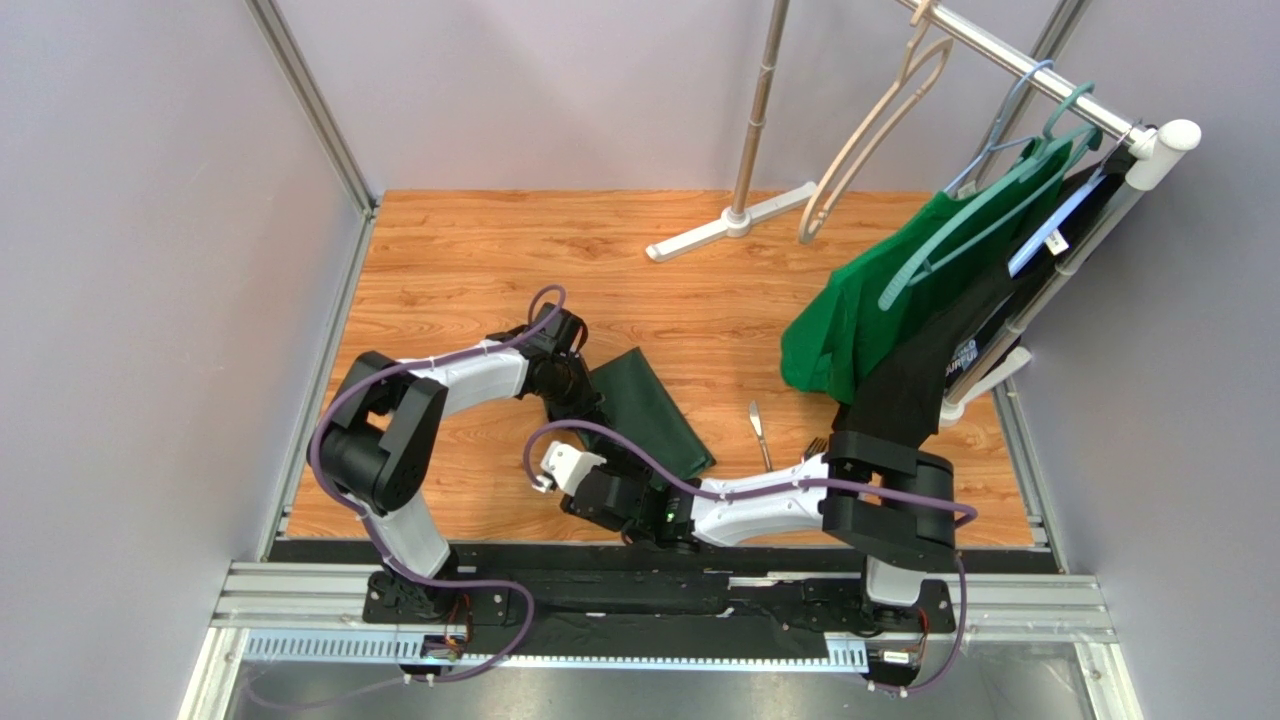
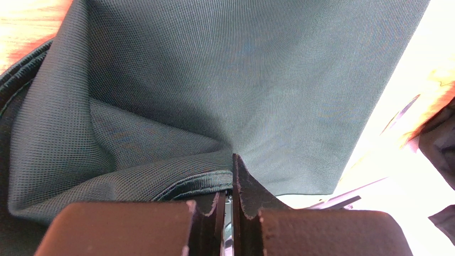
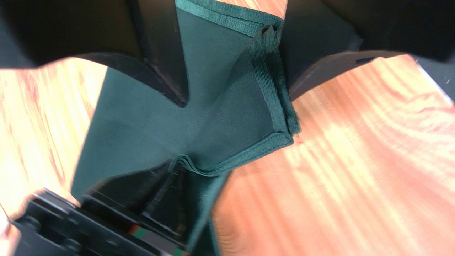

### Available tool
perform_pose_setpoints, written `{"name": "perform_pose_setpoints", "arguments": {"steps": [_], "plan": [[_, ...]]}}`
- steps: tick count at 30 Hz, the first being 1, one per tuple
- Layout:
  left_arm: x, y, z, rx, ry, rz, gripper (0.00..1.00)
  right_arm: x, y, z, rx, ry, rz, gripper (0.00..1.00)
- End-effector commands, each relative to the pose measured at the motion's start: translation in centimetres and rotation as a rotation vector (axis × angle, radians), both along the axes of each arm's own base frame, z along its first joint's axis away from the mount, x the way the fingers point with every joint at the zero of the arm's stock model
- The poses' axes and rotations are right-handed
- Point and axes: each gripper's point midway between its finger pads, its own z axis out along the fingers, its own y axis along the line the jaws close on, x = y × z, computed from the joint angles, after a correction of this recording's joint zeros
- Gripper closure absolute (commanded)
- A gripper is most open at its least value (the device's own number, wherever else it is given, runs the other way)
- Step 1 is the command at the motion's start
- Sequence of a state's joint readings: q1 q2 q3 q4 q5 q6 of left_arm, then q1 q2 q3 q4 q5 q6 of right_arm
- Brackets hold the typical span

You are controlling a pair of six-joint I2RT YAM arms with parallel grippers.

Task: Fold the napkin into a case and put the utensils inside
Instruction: Fold the lower triangle-folded napkin at the center of the board.

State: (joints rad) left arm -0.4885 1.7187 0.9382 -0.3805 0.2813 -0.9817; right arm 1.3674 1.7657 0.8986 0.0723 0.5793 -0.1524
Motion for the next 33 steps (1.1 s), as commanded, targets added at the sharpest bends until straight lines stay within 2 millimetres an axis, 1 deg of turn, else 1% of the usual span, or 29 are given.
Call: {"name": "perform_pose_setpoints", "arguments": {"steps": [1,2,3,4,5,6,7,8,9,10,11,12,13,14,16,17,19,20,21,22,24,25,27,28,29,30,31,33], "plan": [[0.0,-0.1,0.5,-0.014,-0.016,-0.021,1.0,1.4,-0.7,4.1,0.216,-0.044,-0.214,0.42],[0.0,-0.1,0.4,-0.012,-0.015,-0.02,1.0,1.5,-1.7,4.6,0.232,-0.036,-0.263,0.46],[0.2,-0.2,0.4,-0.011,-0.017,-0.02,1.0,1.2,-1.9,4.8,0.306,0.012,-0.322,0.47],[0.2,-0.2,0.4,-0.013,-0.016,-0.02,1.0,0.9,-2.2,4.7,0.334,0.042,-0.338,0.47],[0.3,-0.3,0.4,-0.012,-0.013,-0.021,1.0,0.5,-3.5,4.5,0.366,0.078,-0.379,0.46],[0.4,-0.4,0.5,-0.012,-0.016,-0.023,1.0,0.2,-4.3,4.0,0.385,0.115,-0.412,0.46],[0.4,-0.4,0.5,-0.008,-0.02,-0.027,1.0,-0.4,-4.8,3.4,0.45,0.184,-0.465,0.46],[0.5,-0.4,0.7,-0.004,-0.026,-0.03,1.0,-1.0,-6.3,2.2,0.453,0.212,-0.482,0.43],[0.6,-0.3,0.7,0.006,-0.031,-0.027,1.0,-1.4,-6.6,2.6,0.499,0.245,-0.485,0.42],[0.7,-0.2,0.8,0.012,-0.04,-0.031,1.0,-2.5,-6.5,2.1,0.529,0.324,-0.477,0.4],[0.8,-0.2,0.9,0.016,-0.044,-0.032,1.0,-2.5,-5.9,2.7,0.599,0.365,-0.466,0.38],[0.9,-0.2,0.9,0.024,-0.046,-0.033,1.0,-2.9,-6.4,2.4,0.617,0.398,-0.456,0.37],[0.9,-0.3,1.1,0.025,-0.049,-0.037,1.0,-3.2,-6.1,2.6,0.632,0.433,-0.439,0.37],[0.9,-0.3,1.1,0.029,-0.051,-0.038,1.0,-2.7,-6.5,2.6,0.636,0.436,-0.462,0.35],[0.9,-0.6,1.2,0.033,-0.056,-0.044,1.0,-2.2,-6.4,3.2,0.647,0.462,-0.456,0.32],[0.9,-0.8,1.3,0.033,-0.056,-0.047,1.0,-1.4,-6.9,3.4,0.645,0.452,-0.472,0.31],[0.7,-1.2,1.4,0.036,-0.062,-0.056,1.0,-1.0,-7.0,4.4,0.664,0.462,-0.455,0.26],[0.9,-1.3,1.5,0.041,-0.069,-0.054,1.0,0.5,-7.7,4.7,0.676,0.469,-0.482,0.26],[0.9,-1.5,1.6,0.041,-0.072,-0.055,1.0,0.5,-7.3,5.2,0.693,0.516,-0.457,0.26],[0.9,-1.6,1.5,0.042,-0.07,-0.055,1.0,2.0,-8.1,5.3,0.712,0.521,-0.491,0.26],[1.1,-1.8,1.7,0.041,-0.073,-0.052,0.99,2.9,-8.1,5.5,0.716,0.543,-0.472,0.27],[1.1,-1.9,1.6,0.045,-0.07,-0.051,0.99,3.6,-7.7,5.6,0.722,0.571,-0.463,0.28],[1.2,-2.0,1.7,0.049,-0.075,-0.05,0.97,4.1,-7.3,5.3,0.708,0.607,-0.445,0.32],[1.1,-2.2,1.6,0.052,-0.072,-0.052,0.97,4.3,-6.6,5.0,0.702,0.665,-0.421,0.39],[1.2,-2.1,1.7,0.06,-0.077,-0.049,0.97,4.3,-6.3,4.8,0.699,0.681,-0.42,0.44],[1.2,-2.2,1.8,0.065,-0.078,-0.05,0.96,4.0,-5.7,4.8,0.698,0.717,-0.389,0.49],[1.2,-2.2,1.7,0.074,-0.08,-0.051,0.96,4.1,-5.4,4.4,0.689,0.734,-0.385,0.59],[1.0,-2.5,1.8,0.078,-0.082,-0.058,0.95,4.5,-4.7,3.1,0.662,0.763,-0.395,0.74]]}}
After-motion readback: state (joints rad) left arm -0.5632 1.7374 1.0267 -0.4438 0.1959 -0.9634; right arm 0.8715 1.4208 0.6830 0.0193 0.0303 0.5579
